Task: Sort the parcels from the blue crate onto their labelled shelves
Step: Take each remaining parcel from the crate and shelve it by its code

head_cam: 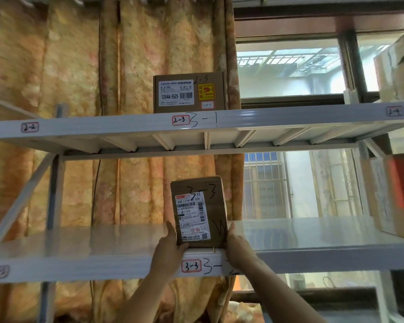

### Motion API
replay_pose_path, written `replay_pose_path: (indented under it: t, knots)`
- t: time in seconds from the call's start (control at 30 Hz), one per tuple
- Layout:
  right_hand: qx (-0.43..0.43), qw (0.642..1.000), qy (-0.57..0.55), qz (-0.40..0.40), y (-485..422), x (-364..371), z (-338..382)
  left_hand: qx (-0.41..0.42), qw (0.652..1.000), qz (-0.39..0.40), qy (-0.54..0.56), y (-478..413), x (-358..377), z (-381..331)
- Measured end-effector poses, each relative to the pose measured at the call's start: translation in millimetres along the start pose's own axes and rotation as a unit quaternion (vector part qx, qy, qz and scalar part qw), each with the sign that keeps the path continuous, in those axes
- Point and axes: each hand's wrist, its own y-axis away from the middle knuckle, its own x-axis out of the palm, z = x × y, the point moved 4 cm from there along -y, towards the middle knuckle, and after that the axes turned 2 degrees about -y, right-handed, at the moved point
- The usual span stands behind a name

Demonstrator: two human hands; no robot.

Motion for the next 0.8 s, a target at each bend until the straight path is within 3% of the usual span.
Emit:
replay_pose_path:
  t: [0.27, 0.37, 0.53, 0.6, 0.8]
  knots:
    - [0.006, 0.999, 0.013, 0.051, 11, -18, -5, -0.054, 0.996, 0.048, -0.053, 11, -9, -1]
    - [-0.002, 0.999, 0.024, 0.042, 20, -27, -6, -0.063, 0.985, 0.059, -0.152, 23, -17, 7]
    - [-0.129, 0.986, -0.019, -0.102, 42, -51, 33, -0.104, 0.968, 0.049, -0.221, 43, -53, 10]
    - [-0.18, 0.975, -0.023, -0.126, 51, -53, 57, -0.111, 0.963, 0.047, -0.242, 50, -73, 5]
    - [-0.295, 0.955, 0.019, 0.013, 83, -13, 145, -0.143, 0.938, 0.04, -0.315, 97, -150, 11]
